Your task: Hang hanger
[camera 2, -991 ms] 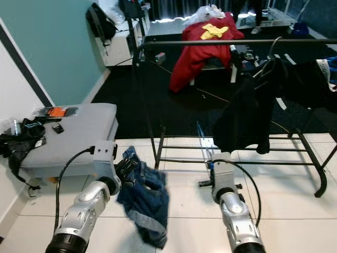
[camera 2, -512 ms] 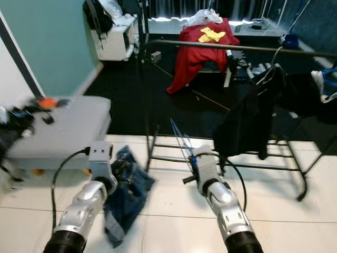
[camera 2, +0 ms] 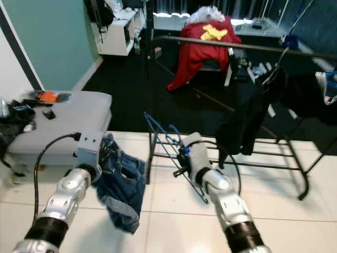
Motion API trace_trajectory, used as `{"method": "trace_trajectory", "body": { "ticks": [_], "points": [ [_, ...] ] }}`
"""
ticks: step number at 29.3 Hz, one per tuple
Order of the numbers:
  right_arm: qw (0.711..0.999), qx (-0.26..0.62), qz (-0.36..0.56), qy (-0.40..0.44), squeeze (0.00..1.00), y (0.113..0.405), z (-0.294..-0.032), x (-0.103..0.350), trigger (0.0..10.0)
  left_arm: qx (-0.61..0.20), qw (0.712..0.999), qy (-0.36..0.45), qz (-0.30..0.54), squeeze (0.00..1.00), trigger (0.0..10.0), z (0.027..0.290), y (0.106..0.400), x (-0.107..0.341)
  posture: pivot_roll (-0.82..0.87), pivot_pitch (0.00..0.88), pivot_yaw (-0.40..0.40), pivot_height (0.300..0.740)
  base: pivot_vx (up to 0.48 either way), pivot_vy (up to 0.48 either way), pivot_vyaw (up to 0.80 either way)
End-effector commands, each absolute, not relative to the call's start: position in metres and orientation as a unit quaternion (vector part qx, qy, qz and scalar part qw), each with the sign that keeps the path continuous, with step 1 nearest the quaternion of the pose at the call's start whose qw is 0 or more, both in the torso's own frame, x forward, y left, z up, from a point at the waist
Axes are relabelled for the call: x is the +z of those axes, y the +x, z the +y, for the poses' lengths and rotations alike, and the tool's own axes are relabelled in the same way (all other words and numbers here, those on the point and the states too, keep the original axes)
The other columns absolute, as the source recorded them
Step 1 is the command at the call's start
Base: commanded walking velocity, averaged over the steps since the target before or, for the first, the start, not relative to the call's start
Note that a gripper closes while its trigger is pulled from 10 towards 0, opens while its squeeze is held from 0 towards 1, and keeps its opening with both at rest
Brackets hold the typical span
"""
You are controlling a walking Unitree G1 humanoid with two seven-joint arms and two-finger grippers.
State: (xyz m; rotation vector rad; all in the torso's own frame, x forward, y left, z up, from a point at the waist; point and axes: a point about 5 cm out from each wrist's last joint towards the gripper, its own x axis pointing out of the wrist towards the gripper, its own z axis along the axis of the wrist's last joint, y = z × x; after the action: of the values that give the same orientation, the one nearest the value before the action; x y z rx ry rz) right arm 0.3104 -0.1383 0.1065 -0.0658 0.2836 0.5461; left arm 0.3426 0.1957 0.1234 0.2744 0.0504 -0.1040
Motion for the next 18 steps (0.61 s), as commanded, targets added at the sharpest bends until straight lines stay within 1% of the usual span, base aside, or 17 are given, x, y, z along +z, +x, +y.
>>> {"method": "trace_trajectory", "body": {
  "ticks": [1, 2, 3, 5, 6, 7, 8, 9, 12, 14, 17, 18],
  "points": [
    [0.943, 0.295, 0.155, -0.001, 0.0, 0.301, -0.146, 0.111, 10.0, -0.102, 0.976, 0.192, -0.021, 0.0, 10.0, 0.196, 0.349, 0.145, 0.06, 0.057, 0.058, 0.74, 0.0, 0.0, 0.0],
    [0.936, 0.308, 0.168, -0.005, 0.0, 0.296, -0.153, 0.111, 10.0, -0.133, 0.961, 0.242, -0.029, 0.0, 10.0, 0.195, 0.351, 0.15, 0.07, 0.066, 0.06, 0.74, 0.0, 0.0, 0.0],
    [0.936, 0.308, 0.168, -0.005, 0.0, 0.296, -0.153, 0.111, 10.0, -0.133, 0.961, 0.242, -0.029, 0.0, 10.0, 0.195, 0.351, 0.15, 0.07, 0.066, 0.06, 0.74, 0.0, 0.0, 0.0],
    [0.923, 0.331, 0.196, -0.007, 0.0, 0.29, -0.164, 0.109, 10.0, -0.186, 0.927, 0.323, -0.038, 0.0, 10.0, 0.191, 0.35, 0.155, 0.08, 0.074, 0.045, 0.74, 0.0, 0.0, 0.0],
    [0.923, 0.331, 0.196, -0.007, 0.0, 0.29, -0.164, 0.109, 10.0, -0.186, 0.927, 0.323, -0.038, 0.0, 10.0, 0.191, 0.35, 0.155, 0.08, 0.074, 0.045, 0.74, 0.0, 0.0, 0.0],
    [0.918, 0.337, 0.208, -0.004, 0.0, 0.288, -0.166, 0.108, 10.0, -0.196, 0.918, 0.344, -0.042, 0.0, 10.0, 0.191, 0.35, 0.157, 0.09, 0.074, 0.043, 0.74, 0.0, 0.0, 0.0],
    [0.918, 0.337, 0.208, -0.004, 0.0, 0.288, -0.166, 0.108, 10.0, -0.196, 0.918, 0.344, -0.042, 0.0, 10.0, 0.191, 0.35, 0.157, 0.09, 0.074, 0.043, 0.74, 0.0, 0.0, 0.0],
    [0.913, 0.345, 0.216, -0.002, 0.0, 0.287, -0.166, 0.106, 10.0, -0.201, 0.909, 0.361, -0.05, 0.0, 10.0, 0.191, 0.35, 0.159, 0.1, 0.073, 0.037, 0.74, 0.0, 0.0, 0.0],
    [0.909, 0.352, 0.222, -0.002, 0.0, 0.287, -0.166, 0.106, 10.0, -0.206, 0.903, 0.372, -0.056, 0.0, 10.0, 0.192, 0.349, 0.161, 0.1, 0.072, 0.036, 0.74, 0.0, 0.0, 0.0],
    [0.897, 0.377, 0.231, -0.005, 0.0, 0.285, -0.162, 0.109, 10.0, -0.219, 0.886, 0.404, -0.06, 0.0, 10.0, 0.194, 0.349, 0.163, 0.11, 0.073, 0.039, 0.74, 0.0, 0.0, 0.0],
    [0.889, 0.391, 0.237, -0.009, 0.0, 0.282, -0.161, 0.112, 10.0, -0.224, 0.879, 0.417, -0.058, 0.0, 10.0, 0.196, 0.349, 0.163, 0.11, 0.073, 0.039, 0.74, 0.0, 0.0, 0.0],
    [0.881, 0.405, 0.246, -0.012, 0.0, 0.276, -0.165, 0.114, 10.0, -0.23, 0.873, 0.426, -0.058, 0.0, 10.0, 0.197, 0.35, 0.164, 0.1, 0.075, 0.043, 0.74, 0.0, 0.0, 0.0]
  ]
}}
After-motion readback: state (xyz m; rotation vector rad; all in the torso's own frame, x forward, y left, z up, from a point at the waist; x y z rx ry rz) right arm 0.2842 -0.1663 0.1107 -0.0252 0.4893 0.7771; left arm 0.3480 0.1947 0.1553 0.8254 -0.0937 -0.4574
